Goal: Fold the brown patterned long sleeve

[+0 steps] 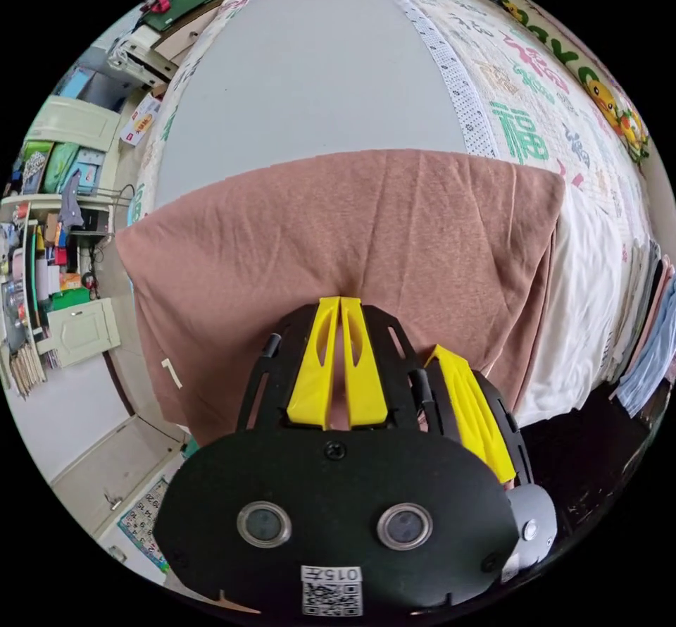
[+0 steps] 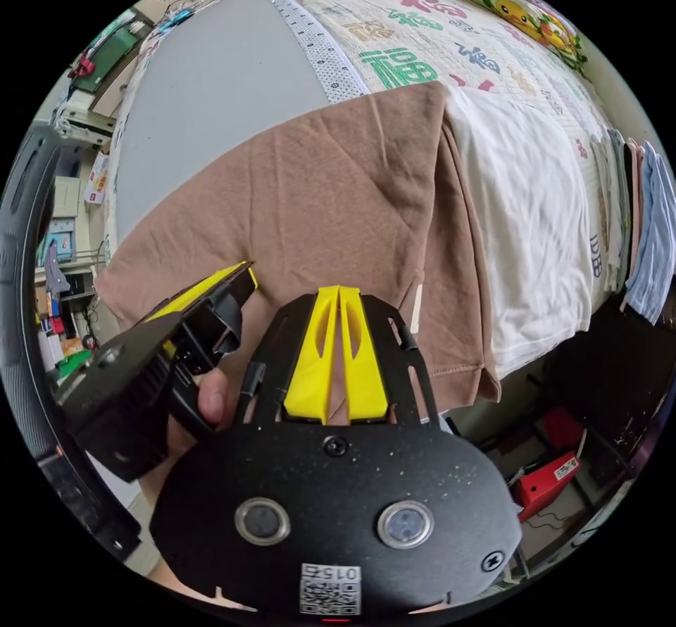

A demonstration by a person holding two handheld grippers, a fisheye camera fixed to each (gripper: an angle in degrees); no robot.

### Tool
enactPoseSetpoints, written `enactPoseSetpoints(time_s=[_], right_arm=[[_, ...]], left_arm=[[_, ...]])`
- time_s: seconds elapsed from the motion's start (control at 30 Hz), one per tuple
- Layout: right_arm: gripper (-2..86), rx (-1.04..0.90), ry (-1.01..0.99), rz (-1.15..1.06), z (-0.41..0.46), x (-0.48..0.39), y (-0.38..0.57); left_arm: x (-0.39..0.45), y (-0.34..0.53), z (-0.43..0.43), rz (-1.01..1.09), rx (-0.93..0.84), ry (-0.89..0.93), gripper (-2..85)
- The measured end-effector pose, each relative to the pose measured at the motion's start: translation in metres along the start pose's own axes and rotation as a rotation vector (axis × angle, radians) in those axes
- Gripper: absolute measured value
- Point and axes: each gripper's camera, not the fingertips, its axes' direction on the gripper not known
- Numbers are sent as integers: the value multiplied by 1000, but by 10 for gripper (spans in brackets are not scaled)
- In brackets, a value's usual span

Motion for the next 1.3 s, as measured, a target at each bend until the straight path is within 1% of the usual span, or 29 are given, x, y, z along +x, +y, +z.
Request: enactPoseSetpoints(time_s=[0.07,0.17,0.27,0.4,0.47,0.57,0.67,0.77,0.9,1.13,1.3], right_arm=[[-7,2,-31,19,10,6,4],[-8,15,-42,47,25,13,12],[-9,17,23,37,39,7,18],[-8,27,158,-50,55,-9,30],[-6,24,178,-49,60,-10,34],[-3,19,178,-52,66,-5,40],[-2,23,152,-30,69,7,47],[-1,54,87,54,71,26,56],[-1,101,25,193,74,47,72],[-1,81,75,129,80,55,83],[-2,123,38,178,83,70,100]], left_arm=[[14,-3,6,32,15,-46,-8],[22,-5,13,19,35,-42,-8],[25,-6,19,2,53,-8,-7],[21,-7,27,-13,72,67,-7],[19,-8,32,-17,80,116,-7],[19,-12,38,-28,74,146,-7],[29,-15,41,12,66,94,-7],[37,-17,44,40,65,48,-7],[35,-18,48,32,69,74,-7],[30,-18,54,22,73,105,-7],[29,-14,55,42,93,84,-7]])
